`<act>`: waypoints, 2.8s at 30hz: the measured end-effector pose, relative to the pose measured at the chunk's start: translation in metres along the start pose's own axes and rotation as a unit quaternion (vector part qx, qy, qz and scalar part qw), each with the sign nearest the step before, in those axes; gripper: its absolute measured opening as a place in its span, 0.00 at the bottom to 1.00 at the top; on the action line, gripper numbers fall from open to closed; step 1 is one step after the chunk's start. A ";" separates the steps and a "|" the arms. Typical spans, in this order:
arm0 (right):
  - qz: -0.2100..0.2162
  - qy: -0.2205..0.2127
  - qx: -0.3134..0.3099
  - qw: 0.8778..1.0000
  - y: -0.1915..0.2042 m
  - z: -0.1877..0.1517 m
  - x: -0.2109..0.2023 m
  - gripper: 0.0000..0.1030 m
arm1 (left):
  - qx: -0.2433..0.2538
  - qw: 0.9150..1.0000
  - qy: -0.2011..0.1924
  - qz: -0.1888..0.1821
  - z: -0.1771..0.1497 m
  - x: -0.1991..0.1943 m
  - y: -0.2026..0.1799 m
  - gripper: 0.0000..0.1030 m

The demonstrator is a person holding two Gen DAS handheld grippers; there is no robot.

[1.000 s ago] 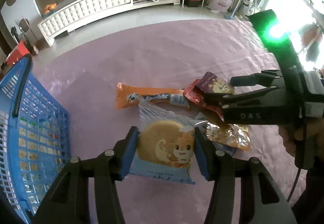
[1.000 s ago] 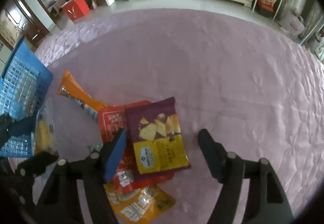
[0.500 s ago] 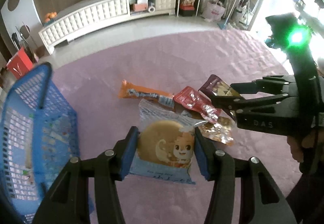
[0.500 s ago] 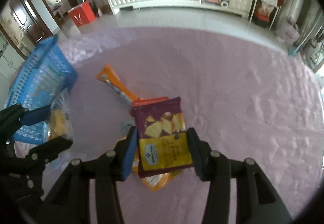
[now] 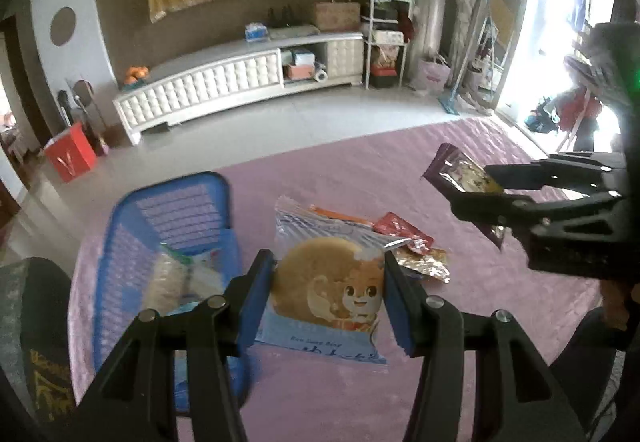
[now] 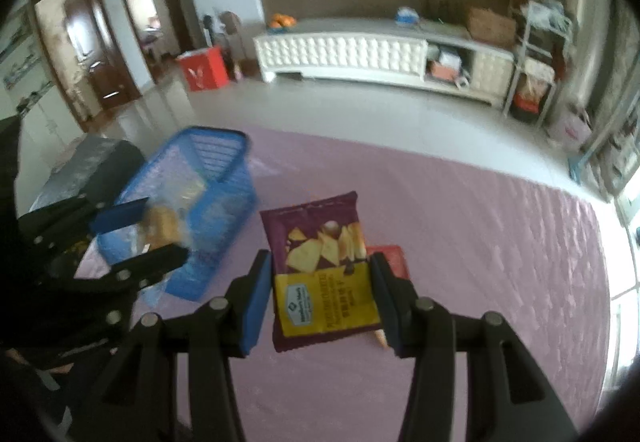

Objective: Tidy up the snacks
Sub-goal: 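Lift the cake pouch with the left tool while the right tool grasps the purple chip bag, then carry both held snacks over the blue basket and release them inside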

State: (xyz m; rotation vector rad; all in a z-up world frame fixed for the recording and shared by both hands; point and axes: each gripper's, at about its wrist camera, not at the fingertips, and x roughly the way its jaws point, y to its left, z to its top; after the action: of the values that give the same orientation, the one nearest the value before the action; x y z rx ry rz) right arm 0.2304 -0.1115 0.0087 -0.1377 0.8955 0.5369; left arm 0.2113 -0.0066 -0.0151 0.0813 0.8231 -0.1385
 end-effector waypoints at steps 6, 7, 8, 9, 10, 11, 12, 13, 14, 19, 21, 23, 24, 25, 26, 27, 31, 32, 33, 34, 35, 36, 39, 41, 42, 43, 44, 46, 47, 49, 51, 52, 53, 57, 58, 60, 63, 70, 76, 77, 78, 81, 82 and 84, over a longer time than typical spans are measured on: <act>0.003 -0.025 -0.042 0.999 0.045 0.014 -0.016 0.52 | -0.011 1.000 -0.019 0.015 -0.010 -0.037 0.032 0.49; 0.007 -0.029 -0.047 0.998 0.050 0.015 -0.017 0.52 | -0.012 0.999 -0.023 0.019 -0.012 -0.042 0.038 0.49; 0.011 -0.032 -0.052 0.998 0.057 0.017 -0.018 0.52 | -0.012 0.999 -0.025 0.023 -0.014 -0.045 0.040 0.49; 0.013 -0.035 -0.057 0.998 0.063 0.017 -0.019 0.52 | -0.013 0.999 -0.026 0.028 -0.016 -0.048 0.045 0.49; 0.015 -0.038 -0.062 0.997 0.068 0.018 -0.018 0.52 | -0.014 0.999 -0.028 0.031 -0.018 -0.051 0.050 0.49; 0.016 -0.043 -0.068 0.997 0.076 0.020 -0.017 0.52 | -0.017 0.999 -0.029 0.036 -0.019 -0.055 0.056 0.49; 0.016 -0.045 -0.071 0.996 0.078 0.019 -0.019 0.52 | -0.018 0.999 -0.030 0.038 -0.020 -0.057 0.060 0.49; 0.017 -0.048 -0.076 0.996 0.083 0.019 -0.018 0.52 | -0.021 0.998 -0.032 0.042 -0.021 -0.059 0.065 0.49; 0.020 -0.050 -0.078 0.995 0.087 0.021 -0.017 0.52 | -0.024 0.998 -0.033 0.045 -0.022 -0.061 0.070 0.49; 0.020 -0.058 -0.091 0.994 0.108 0.030 -0.005 0.52 | -0.030 0.997 -0.035 0.059 -0.021 -0.066 0.096 0.49; 0.022 -0.054 -0.097 0.994 0.116 0.033 0.003 0.52 | -0.030 0.997 -0.032 0.059 -0.021 -0.063 0.106 0.49; 0.025 -0.051 -0.103 0.993 0.123 0.038 0.012 0.52 | -0.026 0.997 -0.028 0.074 -0.020 -0.058 0.114 0.49; 0.024 -0.051 -0.105 0.993 0.127 0.037 0.012 0.52 | -0.026 0.996 -0.026 0.077 -0.020 -0.056 0.119 0.49; 0.022 -0.050 -0.107 0.993 0.130 0.038 0.015 0.52 | -0.031 0.996 -0.023 0.076 -0.019 -0.053 0.126 0.49; 0.022 -0.049 -0.106 0.993 0.132 0.041 0.020 0.52 | -0.035 0.996 -0.021 0.074 -0.019 -0.050 0.131 0.49; 0.024 -0.046 -0.106 0.993 0.133 0.044 0.025 0.52 | -0.040 0.996 -0.018 0.072 -0.018 -0.046 0.137 0.49; 0.021 -0.032 -0.105 0.994 0.139 0.053 0.049 0.52 | -0.049 0.996 -0.006 0.070 -0.018 -0.027 0.158 0.49; 0.019 -0.027 -0.106 0.994 0.139 0.056 0.057 0.52 | -0.050 0.996 -0.001 0.068 -0.017 -0.022 0.163 0.49; 0.019 -0.021 -0.106 0.994 0.140 0.058 0.064 0.52 | -0.051 0.997 0.003 0.065 -0.018 -0.017 0.166 0.49; 0.019 -0.017 -0.105 0.994 0.141 0.059 0.070 0.52 | -0.050 0.997 0.008 0.064 -0.018 -0.012 0.169 0.49; 0.020 -0.011 -0.102 0.994 0.141 0.061 0.078 0.52 | -0.049 0.997 0.013 0.063 -0.018 -0.006 0.172 0.49; 0.021 -0.005 -0.099 0.995 0.140 0.062 0.085 0.52 | -0.048 0.997 0.018 0.060 -0.017 0.001 0.175 0.49; 0.017 0.009 -0.093 0.995 0.137 0.064 0.103 0.52 | -0.049 0.997 0.029 0.052 -0.017 0.020 0.179 0.49; 0.017 0.015 -0.088 0.996 0.134 0.064 0.111 0.52 | -0.050 0.997 0.036 0.049 -0.018 0.031 0.181 0.49; 0.017 0.018 -0.086 0.996 0.132 0.063 0.113 0.52 | -0.053 0.997 0.040 0.046 -0.017 0.038 0.181 0.49; 0.015 0.022 -0.087 0.996 0.132 0.062 0.115 0.52 | -0.054 0.997 0.045 0.042 -0.018 0.044 0.182 0.49; 0.011 0.025 -0.089 0.996 0.131 0.061 0.117 0.52 | -0.055 0.997 0.050 0.037 -0.018 0.050 0.182 0.49; 0.002 0.026 -0.091 0.995 0.129 0.062 0.119 0.52 | -0.055 0.997 0.053 0.029 -0.016 0.058 0.184 0.49; -0.001 0.025 -0.090 0.996 0.127 0.062 0.117 0.52 | -0.057 0.997 0.053 0.024 -0.016 0.061 0.185 0.49; -0.003 0.023 -0.085 0.996 0.123 0.062 0.114 0.52 | -0.058 0.997 0.057 0.014 -0.014 0.069 0.185 0.50; -0.004 0.022 -0.084 0.996 0.121 0.067 0.112 0.52 | -0.048 0.997 0.067 0.013 -0.013 0.076 0.181 0.60; -0.006 0.021 -0.086 0.996 0.121 0.067 0.111 0.52 | -0.039 0.997 0.065 0.016 -0.013 0.077 0.177 0.68; -0.007 0.020 -0.087 0.996 0.121 0.068 0.110 0.52 | -0.029 0.998 0.057 0.024 -0.013 0.075 0.173 0.70; -0.006 0.017 -0.089 0.996 0.123 0.070 0.109 0.52 | -0.028 0.998 0.053 0.025 -0.012 0.068 0.175 0.70; -0.004 0.016 -0.088 0.996 0.124 0.070 0.110 0.52 | -0.030 0.998 0.053 0.027 -0.011 0.066 0.174 0.70; 0.004 0.017 -0.086 0.996 0.126 0.071 0.112 0.52 | -0.033 0.998 0.049 0.037 -0.012 0.061 0.179 0.70; 0.015 0.023 -0.086 0.996 0.134 0.072 0.120 0.52 | -0.042 0.997 0.043 0.050 -0.016 0.051 0.191 0.70; 0.029 0.035 -0.088 0.995 0.149 0.074 0.142 0.52 | -0.063 0.995 0.038 0.062 -0.024 0.033 0.215 0.70; 0.038 0.043 -0.100 0.993 0.164 0.070 0.157 0.52 | -0.076 0.994 0.037 0.070 -0.032 0.031 0.230 0.70; 0.034 0.044 -0.105 0.993 0.165 0.069 0.160 0.52 | -0.076 0.994 0.037 0.069 -0.033 0.032 0.231 0.70; 0.028 0.043 -0.109 0.993 0.165 0.070 0.162 0.52 | -0.075 0.994 0.037 0.069 -0.035 0.032 0.231 0.70; 0.022 0.045 -0.108 0.993 0.164 0.069 0.167 0.52 | -0.062 0.995 0.027 0.073 -0.037 0.027 0.228 0.70; 0.025 0.048 -0.107 0.993 0.164 0.069 0.169 0.52 | -0.057 0.996 0.024 0.072 -0.038 0.026 0.227 0.70; 0.029 0.049 -0.107 0.993 0.165 0.069 0.172 0.52 | -0.049 0.996 0.023 0.070 -0.038 0.025 0.224 0.70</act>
State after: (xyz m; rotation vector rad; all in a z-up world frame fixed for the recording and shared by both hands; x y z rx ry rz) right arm 0.2834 0.1196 -0.0637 -0.3367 0.9381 0.6852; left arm 0.2350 0.2172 -0.0552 0.0492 0.8670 0.0356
